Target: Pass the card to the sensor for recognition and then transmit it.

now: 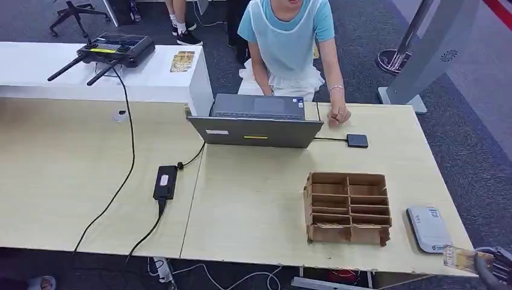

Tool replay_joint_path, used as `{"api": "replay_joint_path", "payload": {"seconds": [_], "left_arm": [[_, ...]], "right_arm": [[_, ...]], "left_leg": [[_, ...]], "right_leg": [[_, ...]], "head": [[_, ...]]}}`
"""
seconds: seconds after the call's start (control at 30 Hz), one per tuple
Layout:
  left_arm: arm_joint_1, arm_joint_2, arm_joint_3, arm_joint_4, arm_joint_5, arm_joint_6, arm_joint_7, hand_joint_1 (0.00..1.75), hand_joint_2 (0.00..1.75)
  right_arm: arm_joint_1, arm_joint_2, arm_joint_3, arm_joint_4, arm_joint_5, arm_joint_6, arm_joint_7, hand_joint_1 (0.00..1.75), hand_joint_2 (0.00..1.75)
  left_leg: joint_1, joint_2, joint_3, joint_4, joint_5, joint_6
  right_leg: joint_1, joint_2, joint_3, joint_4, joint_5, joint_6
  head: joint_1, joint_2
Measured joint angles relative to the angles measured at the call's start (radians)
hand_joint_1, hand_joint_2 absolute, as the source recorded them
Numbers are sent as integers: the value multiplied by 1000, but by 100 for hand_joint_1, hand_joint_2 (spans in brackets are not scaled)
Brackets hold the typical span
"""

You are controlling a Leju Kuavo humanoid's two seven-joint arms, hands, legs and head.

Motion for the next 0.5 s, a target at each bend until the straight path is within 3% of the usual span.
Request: {"api": "replay_joint_path", "payload": {"seconds": [0.23, 0.5], "left_arm": [[-11, 0, 164, 0, 176, 37, -61, 0, 0], [0, 5, 298, -5, 261, 53, -101, 0, 0]], "right_arm": [[-9, 40, -26, -41, 15, -34, -2, 175, 175], [-21, 65, -69, -78, 9, -59, 11, 175, 175]], "left_leg": [[-2, 0, 2, 0, 0, 1], [-3, -2, 3, 0, -1, 2]], "right_leg": [[-2, 0, 2, 0, 0, 0], [-2, 0, 2, 0, -1, 1]], "head": [[0, 0], [0, 0]]}}
